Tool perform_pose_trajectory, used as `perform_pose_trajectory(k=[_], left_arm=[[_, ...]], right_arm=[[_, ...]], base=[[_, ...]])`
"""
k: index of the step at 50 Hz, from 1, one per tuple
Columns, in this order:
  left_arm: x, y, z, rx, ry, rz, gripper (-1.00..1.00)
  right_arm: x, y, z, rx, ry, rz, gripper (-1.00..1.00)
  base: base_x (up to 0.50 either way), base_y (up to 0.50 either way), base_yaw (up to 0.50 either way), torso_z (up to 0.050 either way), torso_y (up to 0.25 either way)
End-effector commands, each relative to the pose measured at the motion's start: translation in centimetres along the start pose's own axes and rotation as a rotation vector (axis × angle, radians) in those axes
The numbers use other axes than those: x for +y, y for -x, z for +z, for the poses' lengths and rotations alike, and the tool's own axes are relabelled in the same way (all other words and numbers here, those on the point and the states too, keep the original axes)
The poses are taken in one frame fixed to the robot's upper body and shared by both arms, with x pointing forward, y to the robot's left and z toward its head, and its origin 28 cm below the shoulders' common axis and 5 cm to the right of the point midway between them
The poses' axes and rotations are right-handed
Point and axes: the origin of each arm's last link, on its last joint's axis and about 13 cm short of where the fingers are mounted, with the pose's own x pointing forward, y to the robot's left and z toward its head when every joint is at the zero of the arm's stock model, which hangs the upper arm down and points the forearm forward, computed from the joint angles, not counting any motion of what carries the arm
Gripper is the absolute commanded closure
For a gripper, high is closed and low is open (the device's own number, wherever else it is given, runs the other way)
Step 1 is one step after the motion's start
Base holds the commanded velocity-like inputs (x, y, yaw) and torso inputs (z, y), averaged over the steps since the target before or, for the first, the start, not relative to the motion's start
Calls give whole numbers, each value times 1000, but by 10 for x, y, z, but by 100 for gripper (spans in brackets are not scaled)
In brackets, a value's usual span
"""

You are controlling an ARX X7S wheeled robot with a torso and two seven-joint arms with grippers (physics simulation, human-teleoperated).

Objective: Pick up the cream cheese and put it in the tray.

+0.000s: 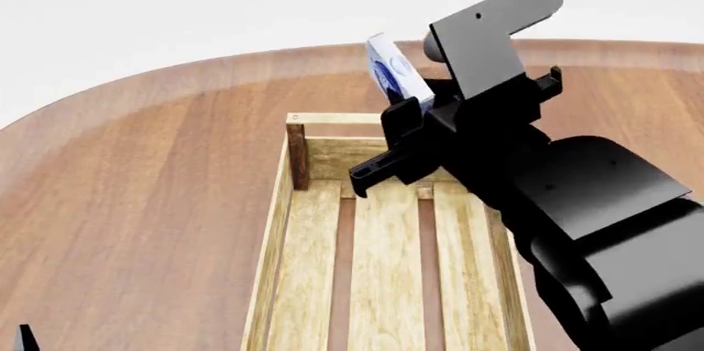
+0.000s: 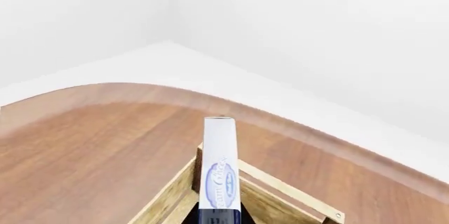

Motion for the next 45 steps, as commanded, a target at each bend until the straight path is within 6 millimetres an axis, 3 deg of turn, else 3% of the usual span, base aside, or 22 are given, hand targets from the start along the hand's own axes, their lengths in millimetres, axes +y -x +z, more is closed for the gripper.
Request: perform_pose_trajectory(k=[1, 21, 31, 45], left_arm=[[0, 0, 0, 3, 1, 0, -100], [-1, 0, -1, 4, -2, -4, -100], [0, -1, -1, 6, -3, -4, -100], [-1, 0, -5, 13, -5, -8, -100]], right_arm=[[-14, -7, 18, 83, 42, -16, 100], [-31, -21, 25, 208, -27, 35, 100], [-24, -29, 13, 306, 19, 67, 100], [-19, -23, -2, 411, 113, 109, 100]], base=[[0, 0, 0, 0, 0], [0, 0, 0, 0, 1], [0, 0, 0, 1, 0], [0, 0, 0, 0, 1]])
